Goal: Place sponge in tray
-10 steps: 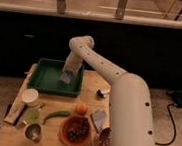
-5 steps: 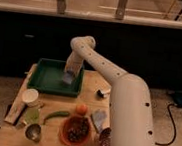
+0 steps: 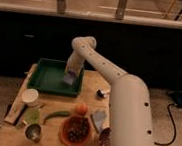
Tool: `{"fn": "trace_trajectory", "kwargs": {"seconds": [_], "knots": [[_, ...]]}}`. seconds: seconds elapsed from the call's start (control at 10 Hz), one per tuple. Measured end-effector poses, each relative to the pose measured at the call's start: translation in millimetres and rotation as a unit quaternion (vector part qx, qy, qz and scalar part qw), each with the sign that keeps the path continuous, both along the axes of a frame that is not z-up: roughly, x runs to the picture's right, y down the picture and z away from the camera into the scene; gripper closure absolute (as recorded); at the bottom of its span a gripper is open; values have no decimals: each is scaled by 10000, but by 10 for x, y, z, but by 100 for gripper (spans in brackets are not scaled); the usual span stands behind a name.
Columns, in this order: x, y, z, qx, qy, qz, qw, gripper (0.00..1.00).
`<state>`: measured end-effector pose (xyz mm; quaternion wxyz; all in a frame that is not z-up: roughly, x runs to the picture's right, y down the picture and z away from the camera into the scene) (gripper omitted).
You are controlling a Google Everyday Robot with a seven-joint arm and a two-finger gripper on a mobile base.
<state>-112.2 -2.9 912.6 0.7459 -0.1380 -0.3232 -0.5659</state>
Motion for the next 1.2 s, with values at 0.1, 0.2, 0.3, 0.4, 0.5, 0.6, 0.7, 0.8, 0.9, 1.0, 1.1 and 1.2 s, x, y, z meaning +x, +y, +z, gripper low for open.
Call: {"fn": "trace_trajectory", "kwargs": {"seconds": [0.1, 0.2, 0.3, 0.4, 0.5, 0.6, 0.7, 0.8, 0.9, 1.0, 1.1, 1.2], "knots": [[3, 4, 4, -8, -17, -14, 10000, 84], [9, 10, 9, -21, -32, -27, 10000, 84], [21, 19, 18, -41, -58, -44, 10000, 84], [22, 22, 20, -48, -76, -54, 9999, 84], [25, 28, 25, -59, -97, -70, 9999, 84], [35, 25, 25, -67, -117, -79, 9999, 84], [43, 30, 28, -79, -127, -91, 9998, 84], [50, 30, 29, -86, -141, -101, 9998, 84], [55, 35, 34, -99, -165, -116, 9997, 84], [61, 41, 37, -112, -183, -130, 9997, 84], [64, 46, 39, -120, -196, -139, 9996, 84], [67, 56, 42, -135, -211, -155, 9996, 84]]}}
